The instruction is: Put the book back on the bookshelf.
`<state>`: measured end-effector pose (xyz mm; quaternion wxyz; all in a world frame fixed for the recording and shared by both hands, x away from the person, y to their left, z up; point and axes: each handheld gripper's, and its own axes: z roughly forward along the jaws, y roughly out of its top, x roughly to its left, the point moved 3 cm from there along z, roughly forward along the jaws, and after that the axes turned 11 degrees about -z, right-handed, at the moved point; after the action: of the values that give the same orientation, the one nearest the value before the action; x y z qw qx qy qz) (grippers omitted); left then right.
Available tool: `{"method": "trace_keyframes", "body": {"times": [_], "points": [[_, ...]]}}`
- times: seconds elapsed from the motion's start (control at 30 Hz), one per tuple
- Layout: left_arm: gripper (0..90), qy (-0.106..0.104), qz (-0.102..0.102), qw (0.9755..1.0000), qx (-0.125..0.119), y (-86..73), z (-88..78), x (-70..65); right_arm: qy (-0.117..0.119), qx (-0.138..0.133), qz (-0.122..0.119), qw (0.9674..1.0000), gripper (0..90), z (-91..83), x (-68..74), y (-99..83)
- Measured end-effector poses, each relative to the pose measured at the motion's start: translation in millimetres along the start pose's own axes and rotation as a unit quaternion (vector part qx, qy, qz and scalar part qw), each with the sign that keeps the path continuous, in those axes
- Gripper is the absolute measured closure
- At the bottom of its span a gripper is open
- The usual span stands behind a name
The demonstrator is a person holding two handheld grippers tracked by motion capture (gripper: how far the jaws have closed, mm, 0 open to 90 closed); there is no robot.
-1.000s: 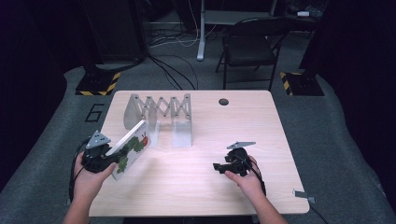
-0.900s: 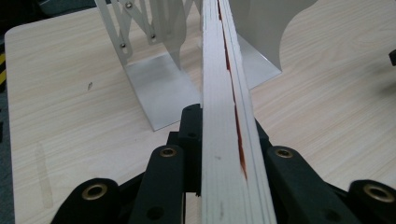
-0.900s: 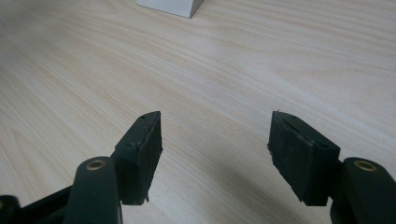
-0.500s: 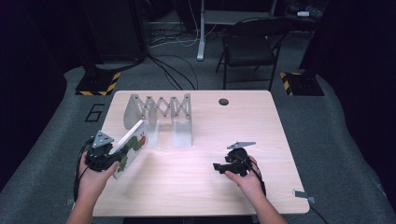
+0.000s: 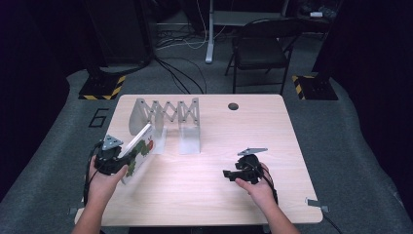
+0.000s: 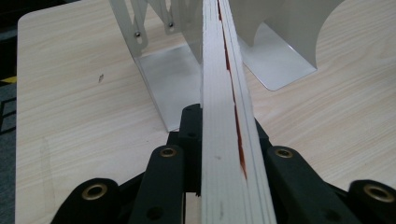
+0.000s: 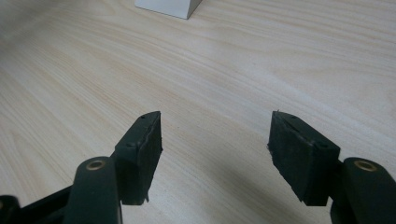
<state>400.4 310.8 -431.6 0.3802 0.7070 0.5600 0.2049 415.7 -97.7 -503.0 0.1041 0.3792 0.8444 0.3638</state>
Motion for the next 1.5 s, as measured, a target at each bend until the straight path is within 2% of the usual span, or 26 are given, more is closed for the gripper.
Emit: {"method": "trace_keyframes", "body": {"times": [0.27,0.53,0.63,0.83,1.1,1.13,1.3,1.5], "points": [[75.7,0.007,-0.005,1.0000,0.004,2.8,6.7,4.7,-0.001,0.002,0.000,1.0000,34.8,1.4,-0.5,-0.5],[75.7,0.013,-0.016,0.9998,0.004,6.4,21.6,7.1,0.001,0.003,-0.002,1.0000,34.8,1.9,-0.6,-1.1],[75.7,0.016,-0.012,0.9998,0.008,7.5,25.9,6.7,0.001,0.004,0.000,1.0000,34.8,2.0,-0.8,-1.4],[75.7,0.017,-0.018,0.9997,0.006,10.4,32.5,7.7,0.001,0.002,0.002,1.0000,34.8,2.3,-1.6,-1.5],[75.7,0.028,-0.027,0.9992,-0.002,16.9,45.7,11.4,0.001,0.001,-0.001,1.0000,34.8,2.5,-2.0,-1.9],[75.7,0.029,-0.028,0.9992,-0.001,17.9,48.0,11.6,0.003,0.004,0.005,1.0000,34.8,1.7,-1.3,-1.8],[75.7,0.036,-0.034,0.9988,0.000,19.3,55.5,12.1,0.002,0.003,-0.003,1.0000,34.8,1.9,-2.8,-2.0],[75.7,0.042,-0.038,0.9984,-0.004,20.0,61.8,11.7,0.003,0.004,0.000,1.0000,34.8,2.1,-2.5,-2.0]]}}
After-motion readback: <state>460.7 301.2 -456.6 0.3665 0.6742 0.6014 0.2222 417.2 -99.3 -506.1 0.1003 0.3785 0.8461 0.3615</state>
